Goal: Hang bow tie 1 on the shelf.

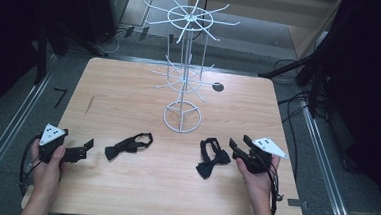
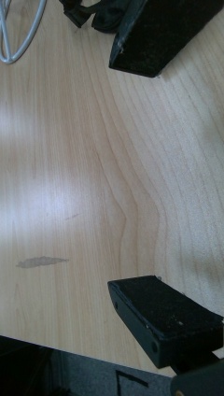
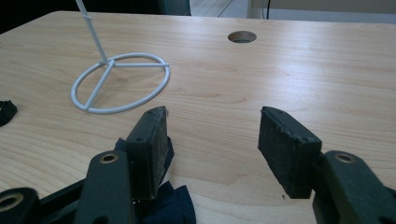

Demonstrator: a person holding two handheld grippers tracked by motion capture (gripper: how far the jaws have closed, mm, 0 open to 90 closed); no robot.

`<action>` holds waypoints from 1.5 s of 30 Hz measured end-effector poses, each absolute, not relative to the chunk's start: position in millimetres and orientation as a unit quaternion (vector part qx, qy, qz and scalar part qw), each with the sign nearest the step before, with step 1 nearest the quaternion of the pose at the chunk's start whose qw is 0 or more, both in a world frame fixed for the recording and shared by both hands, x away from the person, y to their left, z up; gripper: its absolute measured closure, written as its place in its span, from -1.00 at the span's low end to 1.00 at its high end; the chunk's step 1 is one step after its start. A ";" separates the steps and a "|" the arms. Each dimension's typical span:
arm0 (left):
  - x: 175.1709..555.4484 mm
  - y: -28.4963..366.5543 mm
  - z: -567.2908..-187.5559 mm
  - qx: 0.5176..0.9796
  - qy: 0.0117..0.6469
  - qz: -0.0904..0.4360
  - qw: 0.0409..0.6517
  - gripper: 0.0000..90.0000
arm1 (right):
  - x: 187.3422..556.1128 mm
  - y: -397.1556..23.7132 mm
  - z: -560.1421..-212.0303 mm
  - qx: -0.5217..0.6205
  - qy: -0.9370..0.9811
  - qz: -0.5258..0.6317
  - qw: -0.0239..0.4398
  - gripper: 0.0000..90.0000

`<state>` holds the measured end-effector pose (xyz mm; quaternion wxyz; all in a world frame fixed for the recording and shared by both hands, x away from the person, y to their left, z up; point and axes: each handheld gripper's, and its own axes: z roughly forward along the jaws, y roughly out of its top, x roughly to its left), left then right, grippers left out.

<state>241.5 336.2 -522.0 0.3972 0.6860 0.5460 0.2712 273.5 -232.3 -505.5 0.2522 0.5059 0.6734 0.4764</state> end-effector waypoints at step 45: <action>256.5 338.9 -521.5 0.672 0.562 0.291 0.385 -1.00 | 298.1 -188.5 -535.0 0.501 0.734 0.423 0.179 0.16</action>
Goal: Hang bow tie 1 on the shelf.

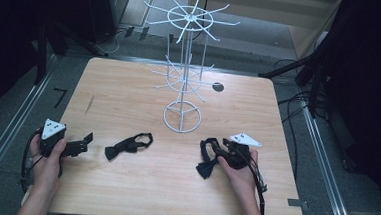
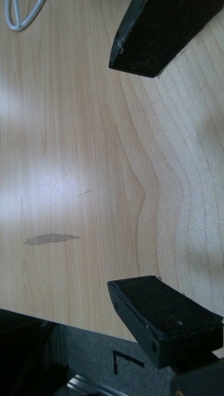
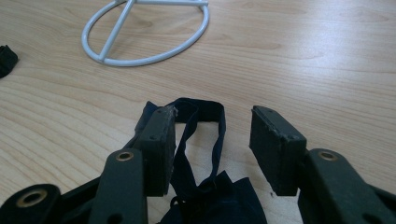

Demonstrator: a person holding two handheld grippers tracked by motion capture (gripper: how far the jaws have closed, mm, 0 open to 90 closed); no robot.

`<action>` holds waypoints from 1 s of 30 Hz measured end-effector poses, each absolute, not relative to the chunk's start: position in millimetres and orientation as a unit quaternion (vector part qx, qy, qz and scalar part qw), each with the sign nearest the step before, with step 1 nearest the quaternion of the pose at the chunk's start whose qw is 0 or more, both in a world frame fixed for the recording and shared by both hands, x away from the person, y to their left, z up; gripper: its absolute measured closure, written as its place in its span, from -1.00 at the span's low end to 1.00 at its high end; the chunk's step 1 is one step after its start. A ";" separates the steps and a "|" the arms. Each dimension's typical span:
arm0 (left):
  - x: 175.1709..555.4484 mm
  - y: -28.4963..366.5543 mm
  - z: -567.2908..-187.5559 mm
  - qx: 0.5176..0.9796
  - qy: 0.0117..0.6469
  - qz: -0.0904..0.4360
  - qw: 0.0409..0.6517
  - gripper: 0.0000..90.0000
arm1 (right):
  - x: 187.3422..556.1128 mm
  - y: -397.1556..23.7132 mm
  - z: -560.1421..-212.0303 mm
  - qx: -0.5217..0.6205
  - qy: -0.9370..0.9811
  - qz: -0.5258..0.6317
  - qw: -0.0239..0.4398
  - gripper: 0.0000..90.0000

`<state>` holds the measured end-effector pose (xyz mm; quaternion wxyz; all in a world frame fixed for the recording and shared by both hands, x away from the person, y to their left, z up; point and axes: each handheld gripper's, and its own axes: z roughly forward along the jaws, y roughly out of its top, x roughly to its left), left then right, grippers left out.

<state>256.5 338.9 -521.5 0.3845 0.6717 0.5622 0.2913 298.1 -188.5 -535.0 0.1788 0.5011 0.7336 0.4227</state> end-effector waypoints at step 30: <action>259.6 339.7 -521.6 0.672 0.567 0.289 0.379 -1.00 | 301.6 -179.9 -536.7 0.509 0.739 0.416 0.147 0.73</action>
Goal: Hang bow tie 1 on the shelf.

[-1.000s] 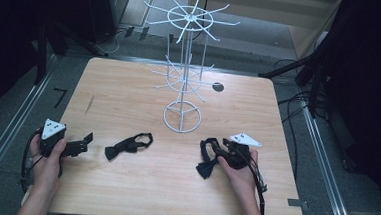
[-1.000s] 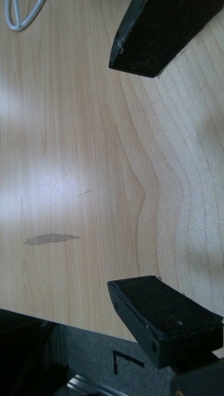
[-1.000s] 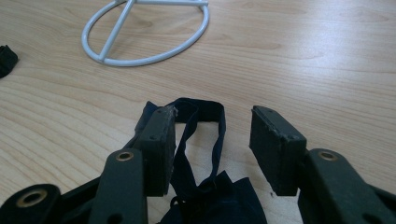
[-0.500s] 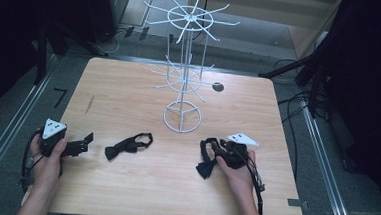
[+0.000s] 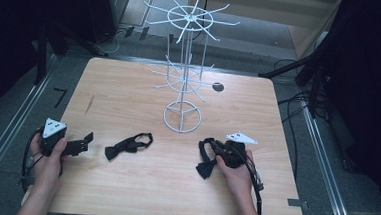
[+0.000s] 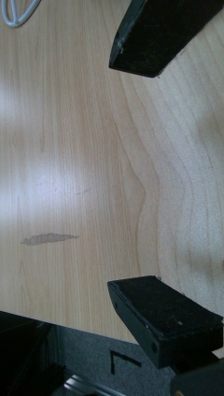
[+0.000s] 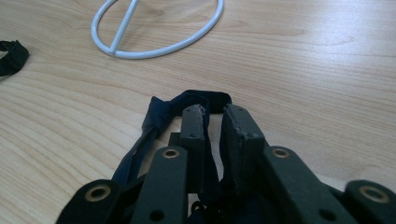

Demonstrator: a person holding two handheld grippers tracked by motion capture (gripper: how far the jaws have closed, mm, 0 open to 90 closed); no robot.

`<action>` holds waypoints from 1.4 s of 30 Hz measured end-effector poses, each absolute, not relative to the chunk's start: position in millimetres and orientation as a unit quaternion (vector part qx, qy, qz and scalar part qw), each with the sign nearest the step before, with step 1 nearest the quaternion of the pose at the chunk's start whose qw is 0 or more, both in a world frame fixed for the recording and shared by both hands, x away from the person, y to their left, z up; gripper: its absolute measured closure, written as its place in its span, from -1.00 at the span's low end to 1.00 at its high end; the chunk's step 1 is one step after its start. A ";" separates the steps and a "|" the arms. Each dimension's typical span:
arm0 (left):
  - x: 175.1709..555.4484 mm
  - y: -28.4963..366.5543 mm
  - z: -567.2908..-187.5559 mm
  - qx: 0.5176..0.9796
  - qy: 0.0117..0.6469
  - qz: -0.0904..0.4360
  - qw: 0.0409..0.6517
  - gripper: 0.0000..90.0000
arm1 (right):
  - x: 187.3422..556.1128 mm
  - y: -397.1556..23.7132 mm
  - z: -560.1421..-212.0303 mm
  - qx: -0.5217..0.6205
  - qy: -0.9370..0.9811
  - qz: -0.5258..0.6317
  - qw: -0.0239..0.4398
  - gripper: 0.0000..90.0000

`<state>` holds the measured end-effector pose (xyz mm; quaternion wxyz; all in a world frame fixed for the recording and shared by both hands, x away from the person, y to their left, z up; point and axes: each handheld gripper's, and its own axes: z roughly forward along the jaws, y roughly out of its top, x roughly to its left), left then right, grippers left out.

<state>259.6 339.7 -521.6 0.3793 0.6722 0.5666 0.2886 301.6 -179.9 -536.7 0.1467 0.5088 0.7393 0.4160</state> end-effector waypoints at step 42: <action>261.2 338.0 -522.0 0.676 0.566 0.283 0.378 -1.00 | 294.4 -172.0 -519.1 0.474 0.726 0.452 0.212 1.00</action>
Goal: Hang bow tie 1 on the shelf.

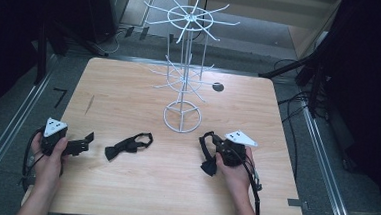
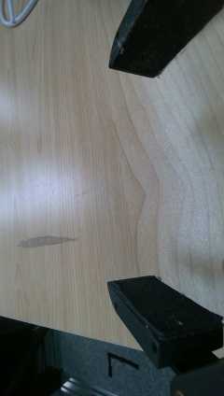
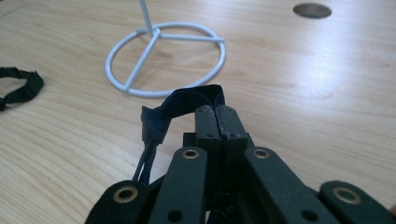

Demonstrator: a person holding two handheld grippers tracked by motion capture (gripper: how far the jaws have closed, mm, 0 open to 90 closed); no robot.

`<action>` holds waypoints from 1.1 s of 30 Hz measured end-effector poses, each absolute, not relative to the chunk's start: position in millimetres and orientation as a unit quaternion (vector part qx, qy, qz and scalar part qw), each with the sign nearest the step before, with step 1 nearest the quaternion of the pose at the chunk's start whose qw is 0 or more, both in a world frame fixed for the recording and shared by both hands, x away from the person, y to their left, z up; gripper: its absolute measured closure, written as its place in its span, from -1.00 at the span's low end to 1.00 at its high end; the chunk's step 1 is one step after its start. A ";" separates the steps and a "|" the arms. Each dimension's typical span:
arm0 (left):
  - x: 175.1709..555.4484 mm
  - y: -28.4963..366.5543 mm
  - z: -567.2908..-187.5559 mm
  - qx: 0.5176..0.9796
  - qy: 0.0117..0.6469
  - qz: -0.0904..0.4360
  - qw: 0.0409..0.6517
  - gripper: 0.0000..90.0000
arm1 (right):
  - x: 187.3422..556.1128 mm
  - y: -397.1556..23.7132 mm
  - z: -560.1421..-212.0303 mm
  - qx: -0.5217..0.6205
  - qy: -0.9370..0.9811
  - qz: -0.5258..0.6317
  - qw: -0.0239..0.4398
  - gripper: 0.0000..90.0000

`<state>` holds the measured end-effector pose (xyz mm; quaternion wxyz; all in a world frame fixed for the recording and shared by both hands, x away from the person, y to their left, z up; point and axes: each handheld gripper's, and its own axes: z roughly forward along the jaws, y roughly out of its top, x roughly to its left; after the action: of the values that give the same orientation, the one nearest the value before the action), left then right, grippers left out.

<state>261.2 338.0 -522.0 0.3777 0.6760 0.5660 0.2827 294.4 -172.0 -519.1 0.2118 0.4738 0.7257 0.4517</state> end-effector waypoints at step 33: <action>261.9 336.1 -522.5 0.687 0.559 0.268 0.379 -1.00 | 288.3 -157.2 -451.5 0.444 0.675 0.532 0.252 1.00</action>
<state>261.9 336.1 -522.5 0.3791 0.6870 0.5592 0.2677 288.3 -157.2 -451.5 0.2518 0.4438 0.6755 0.5323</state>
